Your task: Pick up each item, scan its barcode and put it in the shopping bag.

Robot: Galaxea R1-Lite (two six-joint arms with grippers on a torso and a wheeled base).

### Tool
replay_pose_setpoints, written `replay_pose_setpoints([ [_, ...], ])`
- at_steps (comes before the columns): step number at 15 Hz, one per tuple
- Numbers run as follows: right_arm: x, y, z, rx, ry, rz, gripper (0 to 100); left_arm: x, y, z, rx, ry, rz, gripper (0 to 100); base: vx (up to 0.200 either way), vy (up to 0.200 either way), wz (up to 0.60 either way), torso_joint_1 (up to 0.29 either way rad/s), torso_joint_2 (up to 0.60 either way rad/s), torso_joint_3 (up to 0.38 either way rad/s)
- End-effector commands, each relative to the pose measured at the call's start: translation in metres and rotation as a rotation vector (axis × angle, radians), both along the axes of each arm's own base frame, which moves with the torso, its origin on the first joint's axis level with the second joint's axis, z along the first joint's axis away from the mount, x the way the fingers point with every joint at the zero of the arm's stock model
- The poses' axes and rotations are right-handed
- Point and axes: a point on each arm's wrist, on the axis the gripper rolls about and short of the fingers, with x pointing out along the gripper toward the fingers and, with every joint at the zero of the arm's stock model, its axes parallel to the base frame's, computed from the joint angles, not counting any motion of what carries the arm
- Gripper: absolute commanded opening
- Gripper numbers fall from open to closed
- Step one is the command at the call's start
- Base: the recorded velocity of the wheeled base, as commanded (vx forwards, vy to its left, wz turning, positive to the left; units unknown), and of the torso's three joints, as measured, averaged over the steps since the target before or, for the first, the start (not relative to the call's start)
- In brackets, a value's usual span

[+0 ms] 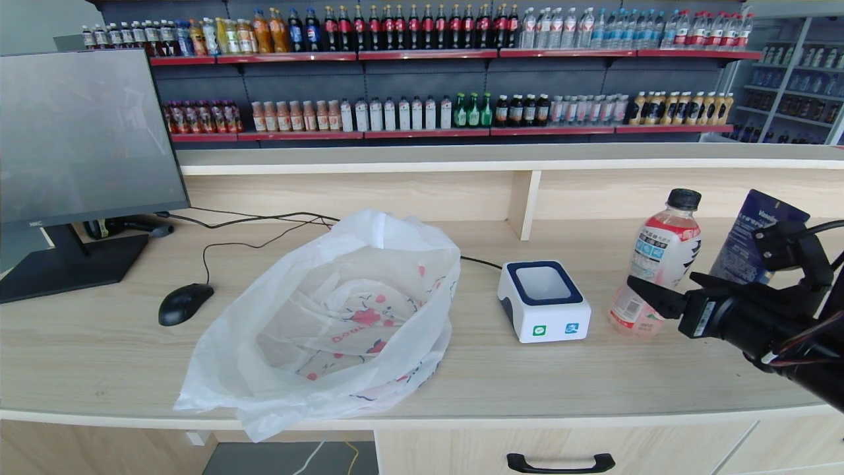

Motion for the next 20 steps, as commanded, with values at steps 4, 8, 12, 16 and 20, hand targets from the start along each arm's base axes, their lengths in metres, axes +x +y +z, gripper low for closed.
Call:
replay_pose_setpoints([
  [4, 0.014, 0.001, -0.017, 0.000, -0.018, 0.000, 100, 0.000, 0.000, 0.000, 0.000, 0.000, 0.000, 100, 0.000, 0.000, 0.00, 0.000, 0.00, 0.000],
  [8, 0.018, 0.000, -0.025, -0.005, 0.002, -0.006, 100, 0.000, 0.000, 0.000, 0.000, 0.000, 0.000, 100, 0.000, 0.000, 0.00, 0.000, 0.00, 0.000],
  [12, 0.024, 0.000, -0.032, -0.010, -0.010, -0.008, 100, 0.000, 0.000, 0.000, 0.001, 0.000, 0.000, 100, 0.000, 0.000, 0.00, 0.000, 0.00, 0.000],
  [16, 0.034, -0.006, -0.039, -0.018, -0.018, -0.029, 100, 0.000, 0.000, 0.000, 0.000, 0.000, 0.000, 100, 0.000, 0.000, 0.00, 0.000, 0.00, 0.000],
  [20, 0.042, -0.008, -0.041, -0.019, -0.049, -0.039, 100, 0.000, 0.000, 0.000, 0.000, 0.000, 0.000, 100, 0.000, 0.000, 0.00, 0.000, 0.00, 0.000],
])
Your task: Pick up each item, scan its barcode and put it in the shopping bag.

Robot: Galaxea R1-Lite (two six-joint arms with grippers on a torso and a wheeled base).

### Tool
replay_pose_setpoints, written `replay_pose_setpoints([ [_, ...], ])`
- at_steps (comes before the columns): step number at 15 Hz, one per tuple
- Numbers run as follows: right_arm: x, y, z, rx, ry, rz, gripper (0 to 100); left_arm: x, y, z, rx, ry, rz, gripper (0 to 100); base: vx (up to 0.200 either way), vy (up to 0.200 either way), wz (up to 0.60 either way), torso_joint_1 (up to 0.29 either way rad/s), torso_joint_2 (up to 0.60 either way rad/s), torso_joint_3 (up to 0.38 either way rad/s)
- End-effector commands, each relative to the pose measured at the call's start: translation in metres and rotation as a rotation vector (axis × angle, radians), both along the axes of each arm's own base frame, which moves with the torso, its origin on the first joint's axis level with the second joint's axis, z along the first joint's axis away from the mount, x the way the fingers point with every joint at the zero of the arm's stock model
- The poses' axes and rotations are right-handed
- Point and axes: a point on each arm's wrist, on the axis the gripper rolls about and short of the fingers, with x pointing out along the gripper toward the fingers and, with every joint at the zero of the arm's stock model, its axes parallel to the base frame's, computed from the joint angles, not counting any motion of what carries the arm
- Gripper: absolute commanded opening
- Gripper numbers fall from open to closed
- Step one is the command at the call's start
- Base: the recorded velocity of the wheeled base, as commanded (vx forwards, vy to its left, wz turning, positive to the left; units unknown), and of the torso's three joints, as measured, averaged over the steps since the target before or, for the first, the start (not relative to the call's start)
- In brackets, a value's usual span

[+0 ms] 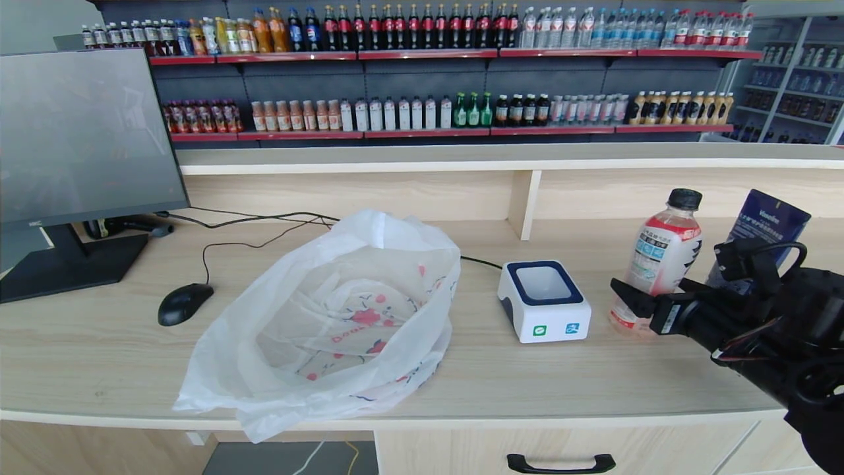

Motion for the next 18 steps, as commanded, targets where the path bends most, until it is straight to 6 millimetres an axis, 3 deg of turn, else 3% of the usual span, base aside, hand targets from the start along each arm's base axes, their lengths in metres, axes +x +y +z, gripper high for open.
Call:
replay_pose_setpoints([
  [1, 0.006, -0.001, -0.005, 0.000, -0.007, -0.004, 100, 0.000, 0.000, 0.000, 0.000, 0.000, 0.000, 100, 0.000, 0.000, 0.00, 0.000, 0.00, 0.000],
  [18, 0.016, -0.001, 0.006, 0.001, -0.102, -0.009, 100, 0.000, 0.000, 0.000, 0.000, 0.000, 0.000, 100, 0.000, 0.000, 0.00, 0.000, 0.00, 0.000],
])
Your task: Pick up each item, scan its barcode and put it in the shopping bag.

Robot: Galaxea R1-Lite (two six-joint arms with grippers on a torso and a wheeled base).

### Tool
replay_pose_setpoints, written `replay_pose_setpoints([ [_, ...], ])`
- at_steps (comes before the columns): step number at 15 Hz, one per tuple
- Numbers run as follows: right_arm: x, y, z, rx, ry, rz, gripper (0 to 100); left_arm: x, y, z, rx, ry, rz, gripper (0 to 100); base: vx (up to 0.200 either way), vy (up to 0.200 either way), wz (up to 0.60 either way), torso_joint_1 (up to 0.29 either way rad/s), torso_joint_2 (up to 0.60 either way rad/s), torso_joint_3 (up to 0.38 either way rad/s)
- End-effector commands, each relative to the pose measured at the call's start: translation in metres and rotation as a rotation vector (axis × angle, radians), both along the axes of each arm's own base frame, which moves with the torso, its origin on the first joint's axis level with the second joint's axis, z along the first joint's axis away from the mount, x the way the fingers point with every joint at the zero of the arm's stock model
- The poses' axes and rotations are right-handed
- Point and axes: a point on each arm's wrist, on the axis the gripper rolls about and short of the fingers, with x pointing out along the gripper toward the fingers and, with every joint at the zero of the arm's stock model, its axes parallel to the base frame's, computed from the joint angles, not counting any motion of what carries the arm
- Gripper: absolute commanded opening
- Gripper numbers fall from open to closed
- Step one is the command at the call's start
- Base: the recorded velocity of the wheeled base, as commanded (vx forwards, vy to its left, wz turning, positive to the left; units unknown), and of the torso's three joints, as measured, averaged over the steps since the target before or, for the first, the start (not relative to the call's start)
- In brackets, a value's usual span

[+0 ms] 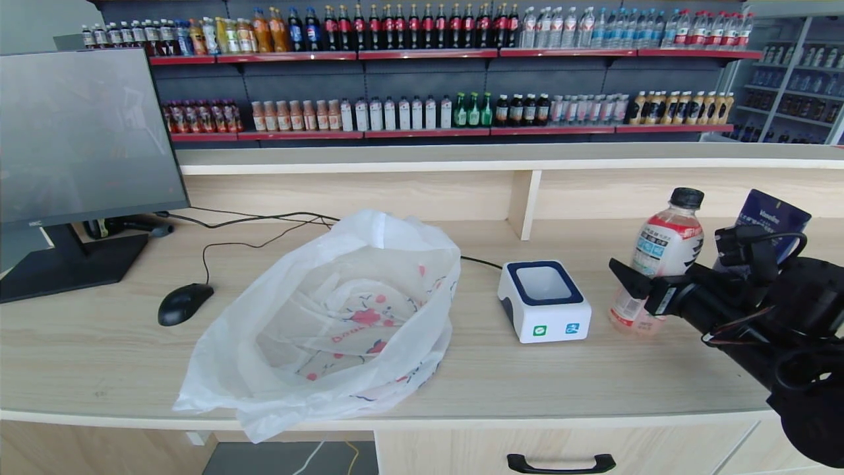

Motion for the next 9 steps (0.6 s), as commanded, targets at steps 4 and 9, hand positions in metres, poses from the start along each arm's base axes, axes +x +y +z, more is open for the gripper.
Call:
replay_pose_setpoints([
  [4, 0.0001, 0.0003, 0.0021, -0.005, -0.018, 0.001, 0, 0.0000, 0.0000, -0.0001, 0.000, 0.000, 0.000, 100, 0.000, 0.000, 0.00, 0.000, 0.00, 0.000],
  [9, -0.0006, 0.0002, 0.0046, -0.011, -0.028, 0.000, 0, 0.0000, 0.0000, -0.0001, 0.000, 0.000, 0.000, 100, 0.000, 0.000, 0.00, 0.000, 0.00, 0.000],
])
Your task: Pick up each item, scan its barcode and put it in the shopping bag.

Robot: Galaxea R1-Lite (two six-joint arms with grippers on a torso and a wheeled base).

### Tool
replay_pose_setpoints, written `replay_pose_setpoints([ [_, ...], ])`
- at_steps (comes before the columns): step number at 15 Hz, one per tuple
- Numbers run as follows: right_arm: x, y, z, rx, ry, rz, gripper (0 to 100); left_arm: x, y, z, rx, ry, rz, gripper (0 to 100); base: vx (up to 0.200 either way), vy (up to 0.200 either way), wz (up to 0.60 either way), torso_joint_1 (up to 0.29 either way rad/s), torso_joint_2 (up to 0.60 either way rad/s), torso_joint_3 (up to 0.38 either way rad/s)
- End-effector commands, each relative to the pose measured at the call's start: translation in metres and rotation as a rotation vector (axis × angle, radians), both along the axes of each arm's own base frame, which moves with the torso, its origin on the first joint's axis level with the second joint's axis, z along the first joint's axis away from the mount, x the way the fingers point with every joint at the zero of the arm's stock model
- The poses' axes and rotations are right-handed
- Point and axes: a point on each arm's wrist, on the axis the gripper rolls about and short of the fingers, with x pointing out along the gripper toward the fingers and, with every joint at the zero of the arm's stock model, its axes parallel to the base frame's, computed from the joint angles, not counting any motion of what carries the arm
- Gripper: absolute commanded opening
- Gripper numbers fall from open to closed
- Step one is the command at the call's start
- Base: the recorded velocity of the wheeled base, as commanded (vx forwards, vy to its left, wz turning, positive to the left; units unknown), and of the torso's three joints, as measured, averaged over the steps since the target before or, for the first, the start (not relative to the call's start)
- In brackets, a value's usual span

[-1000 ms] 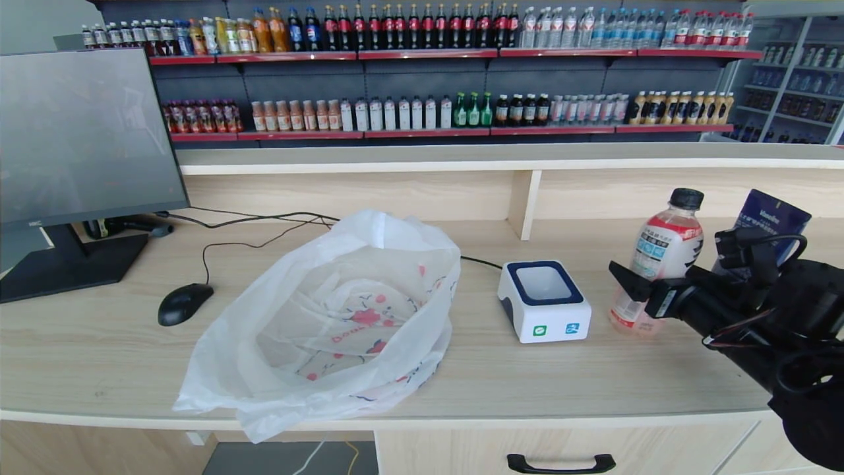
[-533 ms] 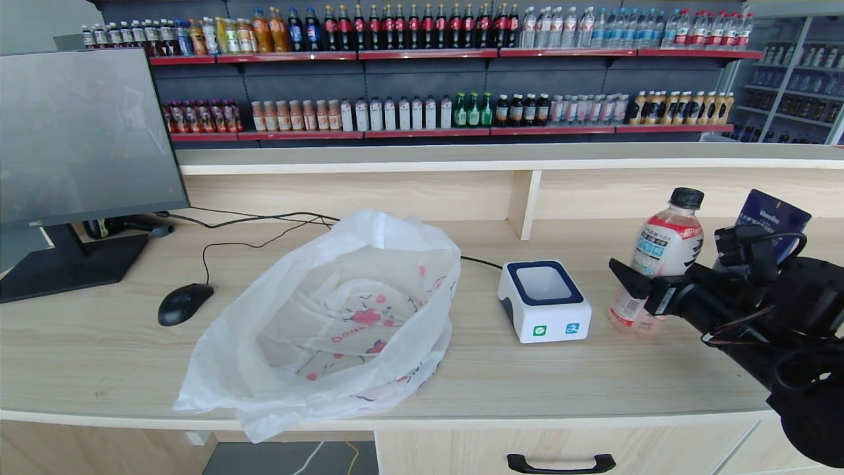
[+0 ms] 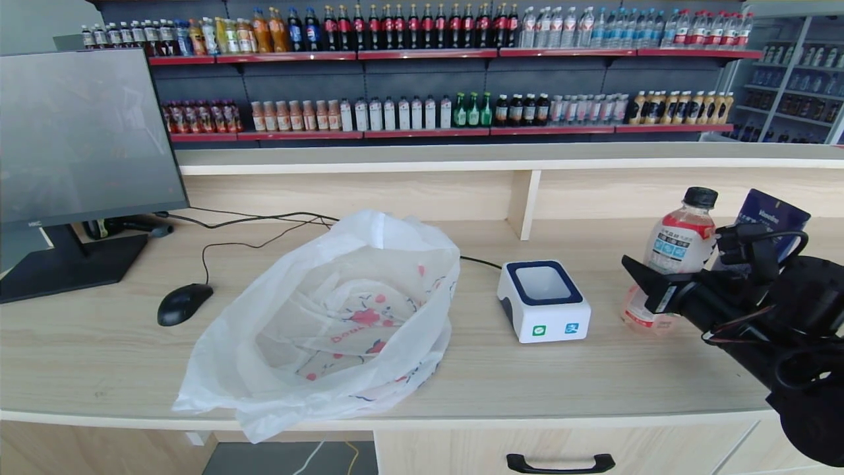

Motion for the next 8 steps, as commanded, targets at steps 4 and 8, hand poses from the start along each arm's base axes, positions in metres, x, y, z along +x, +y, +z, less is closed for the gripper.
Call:
replay_pose_setpoints([
  [4, -0.0034, -0.0001, 0.0071, -0.008, -0.027, -0.001, 0, 0.0000, 0.0000, 0.0000, 0.000, 0.000, 0.000, 100, 0.000, 0.000, 0.00, 0.000, 0.00, 0.000],
  [8, -0.0085, -0.0005, 0.0122, -0.026, -0.043, -0.008, 0, 0.0000, 0.0000, 0.0000, 0.000, 0.000, 0.000, 100, 0.000, 0.000, 0.00, 0.000, 0.00, 0.000],
])
